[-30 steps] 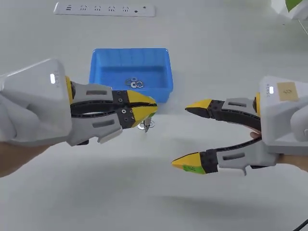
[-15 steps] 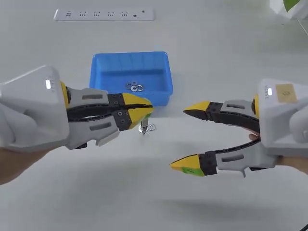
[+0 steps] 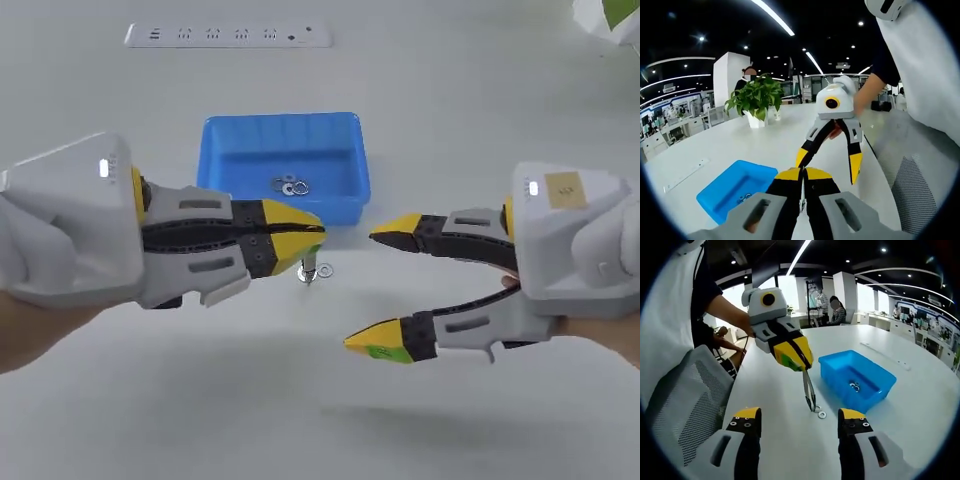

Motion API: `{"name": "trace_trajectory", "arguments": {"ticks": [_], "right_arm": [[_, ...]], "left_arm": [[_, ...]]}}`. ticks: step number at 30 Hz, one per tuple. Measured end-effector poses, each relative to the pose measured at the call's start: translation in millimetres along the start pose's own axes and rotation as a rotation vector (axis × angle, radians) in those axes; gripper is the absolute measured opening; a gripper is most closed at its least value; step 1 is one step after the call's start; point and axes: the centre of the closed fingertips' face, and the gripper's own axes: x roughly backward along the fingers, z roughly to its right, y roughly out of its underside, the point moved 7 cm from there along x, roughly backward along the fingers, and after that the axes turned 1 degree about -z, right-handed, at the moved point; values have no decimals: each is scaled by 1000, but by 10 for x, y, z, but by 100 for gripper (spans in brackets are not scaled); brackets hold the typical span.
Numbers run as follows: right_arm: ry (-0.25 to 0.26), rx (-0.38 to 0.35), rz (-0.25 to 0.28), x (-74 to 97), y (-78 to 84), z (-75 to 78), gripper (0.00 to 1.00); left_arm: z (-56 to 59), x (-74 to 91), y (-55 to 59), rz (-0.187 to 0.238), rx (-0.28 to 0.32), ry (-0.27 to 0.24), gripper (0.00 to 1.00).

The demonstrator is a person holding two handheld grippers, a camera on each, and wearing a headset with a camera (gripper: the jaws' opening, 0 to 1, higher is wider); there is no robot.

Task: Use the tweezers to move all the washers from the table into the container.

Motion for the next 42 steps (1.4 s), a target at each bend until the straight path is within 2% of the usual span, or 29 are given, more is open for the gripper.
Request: {"name": "trace_trajectory", "arguments": {"ticks": [3, 6, 9, 12, 17, 21, 24, 28, 35, 42], "right_arm": [[-34, 24, -12, -111, -36, 33, 61], [-64, 55, -30, -227, -67, 63, 59], [-71, 92, -31, -294, -98, 95, 54], [-87, 122, -59, -366, -91, 124, 51], [-112, 157, -82, -452, -109, 167, 39], [-129, 155, -82, -492, -140, 223, 28], [-145, 197, -114, -531, -135, 220, 23], [-180, 203, -119, -557, -155, 171, 14], [-181, 234, -138, -575, -152, 164, 12], [-170, 249, -121, -586, -159, 174, 10]], "left_arm": [[-3, -11, 1, -1, 9, 26, 5], [-21, -25, -10, -10, 10, 28, 5], [-48, -42, -18, -19, 7, 24, 4], [-38, -54, -18, -19, 10, 35, 4], [-14, -68, -22, -23, 6, 55, 5], [-16, -55, -19, -25, 6, 57, 5], [-22, -58, -20, -26, 7, 56, 5], [-12, -60, -18, -27, 10, 63, 5], [-12, -45, -10, -28, 9, 65, 5], [-48, -26, -1, -37, 14, 37, 5]]}}
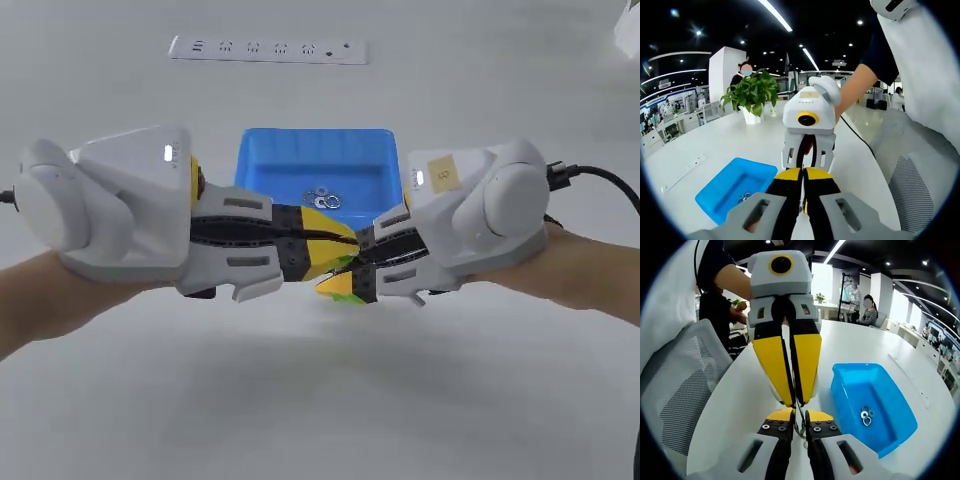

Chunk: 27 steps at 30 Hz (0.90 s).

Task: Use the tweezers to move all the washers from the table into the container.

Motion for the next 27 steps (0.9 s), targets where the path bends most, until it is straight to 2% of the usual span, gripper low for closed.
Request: {"name": "trace_trajectory", "arguments": {"ticks": [6, 15, 20, 27], "right_arm": [[8, 19, 6, -5, 4, -5, 9], [10, -1, 23, -6, 18, 6, 9], [12, -9, 29, -2, 23, 5, 9], [14, -8, 29, 4, 22, -4, 9]], "left_arm": [[16, 10, 30, -15, 4, -7, 6], [4, 14, 38, -26, 15, -17, 6], [23, 15, 77, -54, 10, -17, 11], [20, -5, 60, -51, 5, -27, 16]]}}
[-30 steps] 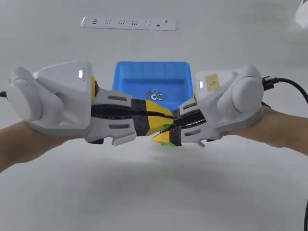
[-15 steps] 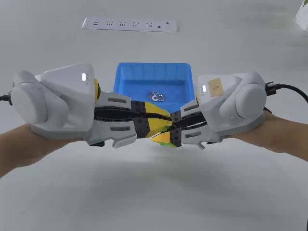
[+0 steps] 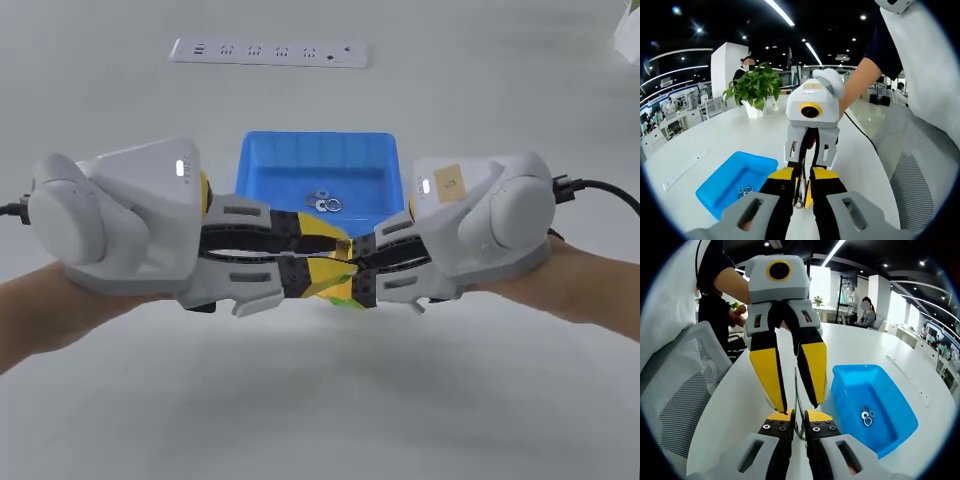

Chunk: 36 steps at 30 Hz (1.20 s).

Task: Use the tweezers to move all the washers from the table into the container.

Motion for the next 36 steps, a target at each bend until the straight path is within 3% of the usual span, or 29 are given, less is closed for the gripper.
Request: {"name": "trace_trajectory", "arguments": {"ticks": [11, 18, 23, 25, 29, 34, 36], "right_arm": [[7, 2, 6, 21, -52, 11, 9], [20, -1, 24, 88, -154, 24, 9], [35, 10, 28, 177, -248, 39, 9], [38, 16, 31, 219, -296, 42, 9], [41, 31, 39, 301, -406, 58, 9], [52, 44, 55, 371, -538, 77, 9], [54, 46, 64, 396, -586, 84, 9]], "left_arm": [[72, 115, 24, -30, -16, -4, 24], [67, 282, 3, -31, -8, -69, 27], [54, 456, 38, -31, 38, -132, 32], [33, 552, 31, -40, -11, -189, 34], [40, 710, -18, 14, 82, -248, 44], [80, 878, 50, 29, 128, -306, 54], [99, 925, 91, 36, 174, -316, 56]]}}
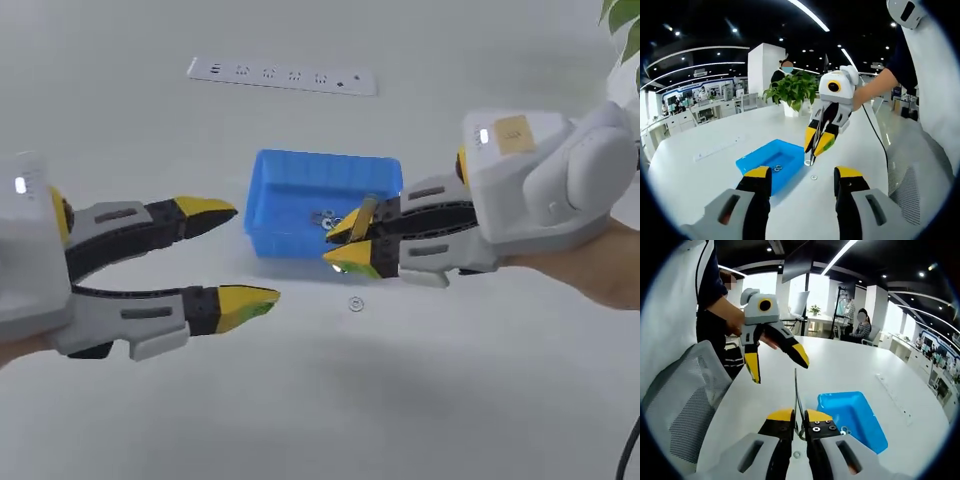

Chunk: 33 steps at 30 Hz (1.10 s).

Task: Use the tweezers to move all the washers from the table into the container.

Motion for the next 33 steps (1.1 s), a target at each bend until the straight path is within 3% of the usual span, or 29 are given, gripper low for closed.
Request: {"name": "trace_trajectory", "arguments": {"ticks": [7, 15, 22, 30, 33], "right_arm": [[7, 10, 3, 64, -121, 125, 9], [62, 33, 3, 79, -223, 519, 9], [90, 25, -24, -160, -87, 835, 9], [65, 0, -63, -419, 134, 855, 9], [58, -2, -78, -481, 209, 839, 9]], "left_arm": [[5, 97, 78, 5, 25, -28, 63], [22, 157, 107, 35, 68, -48, 67], [32, 241, 108, 38, 94, -54, 78], [-19, 334, 123, 17, 112, -116, 98], [-43, 359, 93, 7, 87, -137, 100]]}}
